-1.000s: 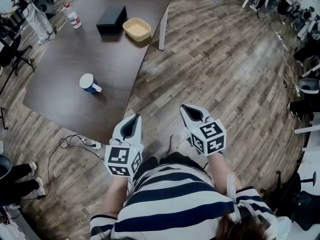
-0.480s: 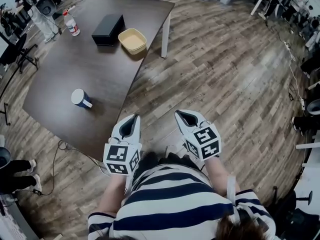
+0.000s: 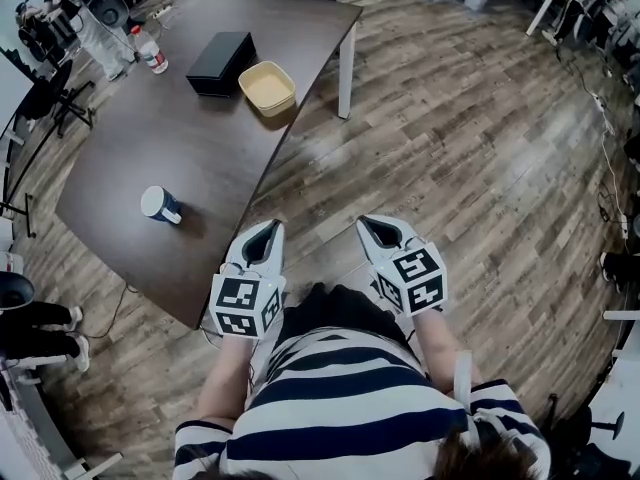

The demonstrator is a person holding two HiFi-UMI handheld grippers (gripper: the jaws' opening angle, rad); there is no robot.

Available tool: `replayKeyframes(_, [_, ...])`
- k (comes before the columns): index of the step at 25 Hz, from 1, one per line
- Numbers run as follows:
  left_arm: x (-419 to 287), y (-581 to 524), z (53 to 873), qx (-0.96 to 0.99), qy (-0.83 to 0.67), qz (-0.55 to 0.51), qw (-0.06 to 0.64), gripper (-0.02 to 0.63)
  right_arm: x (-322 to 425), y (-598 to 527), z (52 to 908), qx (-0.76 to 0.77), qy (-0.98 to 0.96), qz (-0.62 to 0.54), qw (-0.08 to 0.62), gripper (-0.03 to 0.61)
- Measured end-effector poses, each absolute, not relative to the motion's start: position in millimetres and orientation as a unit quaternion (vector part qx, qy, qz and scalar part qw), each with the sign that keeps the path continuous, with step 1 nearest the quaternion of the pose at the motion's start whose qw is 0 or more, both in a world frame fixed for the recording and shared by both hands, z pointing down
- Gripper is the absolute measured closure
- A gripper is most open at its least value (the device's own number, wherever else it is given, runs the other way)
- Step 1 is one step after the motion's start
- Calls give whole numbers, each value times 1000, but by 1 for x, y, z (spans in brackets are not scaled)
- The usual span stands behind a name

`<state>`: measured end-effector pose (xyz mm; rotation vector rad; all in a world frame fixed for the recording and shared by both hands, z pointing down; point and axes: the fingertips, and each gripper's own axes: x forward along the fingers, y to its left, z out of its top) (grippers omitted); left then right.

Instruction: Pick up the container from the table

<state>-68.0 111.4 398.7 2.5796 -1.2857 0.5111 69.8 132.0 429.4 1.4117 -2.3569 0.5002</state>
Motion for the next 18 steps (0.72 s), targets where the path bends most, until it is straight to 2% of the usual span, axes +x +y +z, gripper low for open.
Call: replayKeyframes(18, [-58, -15, 405, 871, -435, 215, 76, 614, 68, 28, 443, 468, -838, 190, 207, 580])
